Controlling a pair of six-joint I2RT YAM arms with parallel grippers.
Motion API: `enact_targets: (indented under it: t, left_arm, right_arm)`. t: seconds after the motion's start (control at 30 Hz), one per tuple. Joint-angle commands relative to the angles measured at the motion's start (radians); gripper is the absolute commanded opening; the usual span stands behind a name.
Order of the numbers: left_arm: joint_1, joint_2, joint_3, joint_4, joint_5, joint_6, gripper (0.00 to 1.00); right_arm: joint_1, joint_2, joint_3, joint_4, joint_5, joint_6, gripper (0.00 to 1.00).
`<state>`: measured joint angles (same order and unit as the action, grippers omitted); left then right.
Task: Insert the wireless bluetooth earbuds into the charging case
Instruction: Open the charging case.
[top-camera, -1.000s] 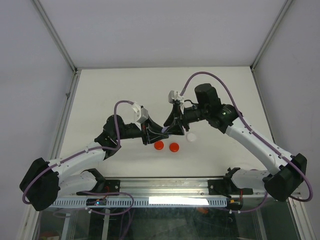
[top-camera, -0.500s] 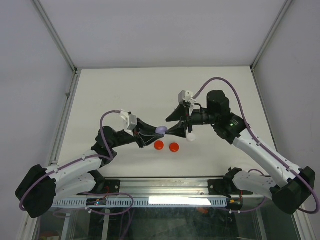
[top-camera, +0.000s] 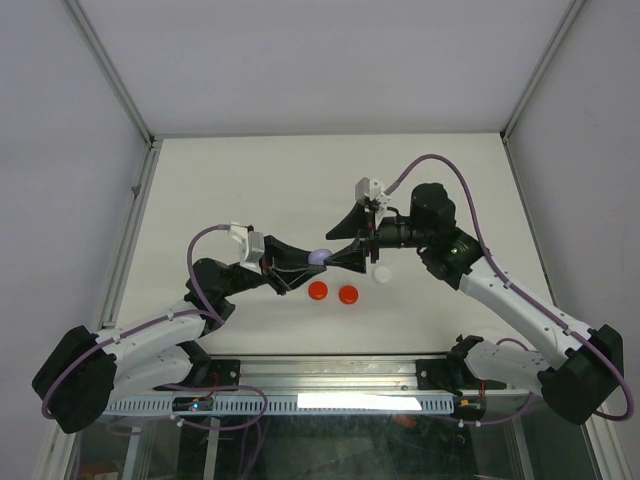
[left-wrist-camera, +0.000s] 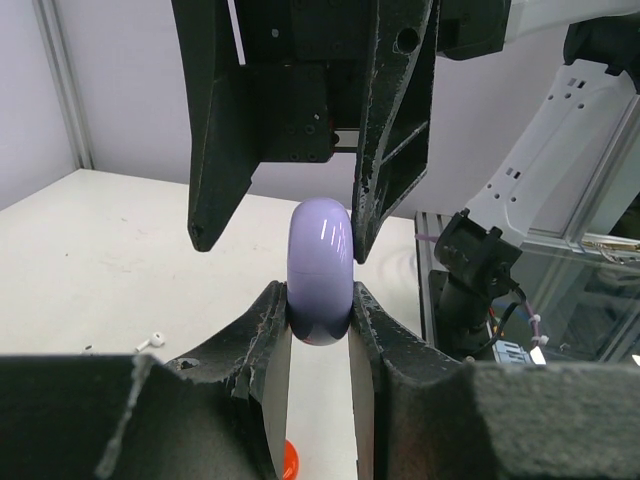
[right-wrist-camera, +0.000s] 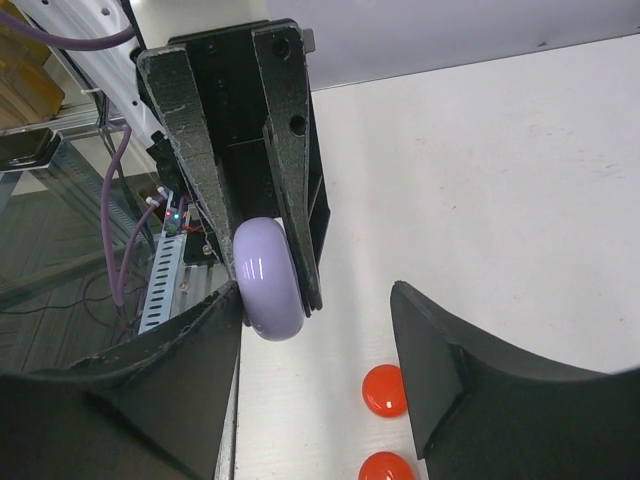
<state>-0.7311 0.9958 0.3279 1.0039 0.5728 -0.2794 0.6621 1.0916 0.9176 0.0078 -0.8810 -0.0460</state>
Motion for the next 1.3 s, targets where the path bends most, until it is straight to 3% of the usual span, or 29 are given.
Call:
enact_targets:
  t: [0.0, 0.47, 0.77, 1.03, 1.27]
  left_arm:
    - [0.002, 0.01, 0.0, 0.101, 0.023, -0.017, 0.0]
    - [0.001, -0.009, -0.002, 0.064, 0.089, 0.008, 0.0]
    - [0.002, -0.023, -0.009, 0.063, 0.083, 0.019, 0.0]
    - [0.001, -0.037, -0.055, 0.004, -0.104, 0.009, 0.0]
    - [0.002, -0.026, -0.158, 0.088, -0.318, -0.042, 0.0]
  right_arm:
    - [0.007, -0.004, -0.002, 0.083, 0.027, 0.017, 0.63]
    - [0.004, -0.055, 0.012, 0.042, 0.172, -0.008, 0.62]
    - [0.005, -0.043, 0.036, 0.001, 0.174, -0.02, 0.62]
    - [-0.006, -0.024, 0.063, -0.046, 0.219, -0.005, 0.65]
    - [-0.056, 0.064, 0.093, -0.119, 0.461, 0.057, 0.67]
